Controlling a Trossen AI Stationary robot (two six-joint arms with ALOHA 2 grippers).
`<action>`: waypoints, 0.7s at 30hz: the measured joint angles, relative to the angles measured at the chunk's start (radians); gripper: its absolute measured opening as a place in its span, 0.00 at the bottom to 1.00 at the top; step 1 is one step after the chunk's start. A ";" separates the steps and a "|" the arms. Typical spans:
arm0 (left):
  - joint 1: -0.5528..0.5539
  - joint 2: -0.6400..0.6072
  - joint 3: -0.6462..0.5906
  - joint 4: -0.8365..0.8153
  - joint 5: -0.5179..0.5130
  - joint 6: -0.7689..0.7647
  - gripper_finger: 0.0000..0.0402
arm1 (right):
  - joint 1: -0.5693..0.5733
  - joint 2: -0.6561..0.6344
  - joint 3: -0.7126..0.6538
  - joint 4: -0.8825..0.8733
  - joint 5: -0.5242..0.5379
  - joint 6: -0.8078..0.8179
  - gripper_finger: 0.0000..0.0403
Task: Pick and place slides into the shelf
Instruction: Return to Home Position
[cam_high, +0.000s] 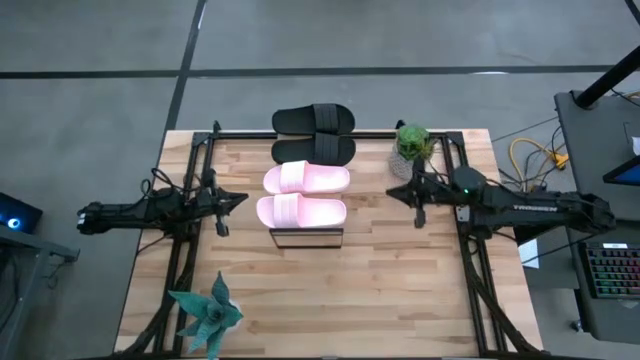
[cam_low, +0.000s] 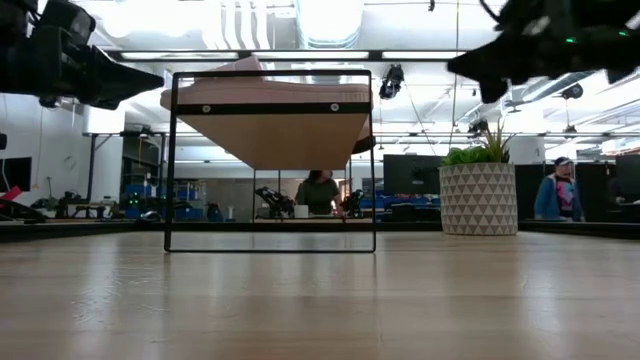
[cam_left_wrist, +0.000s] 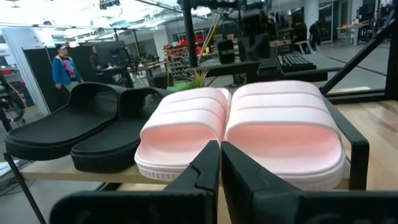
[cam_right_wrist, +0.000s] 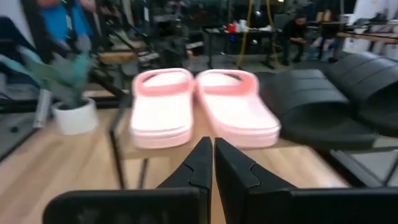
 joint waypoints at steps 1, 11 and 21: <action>0.000 0.000 0.001 0.002 0.000 0.000 0.00 | 0.017 -0.030 -0.023 0.009 0.003 0.004 0.02; 0.000 0.001 0.002 0.019 0.008 0.000 0.00 | 0.226 -0.311 -0.136 -0.143 0.227 0.025 0.02; 0.000 0.001 0.002 0.015 0.050 -0.028 0.00 | 0.378 -0.497 -0.236 -0.161 0.224 -0.031 0.02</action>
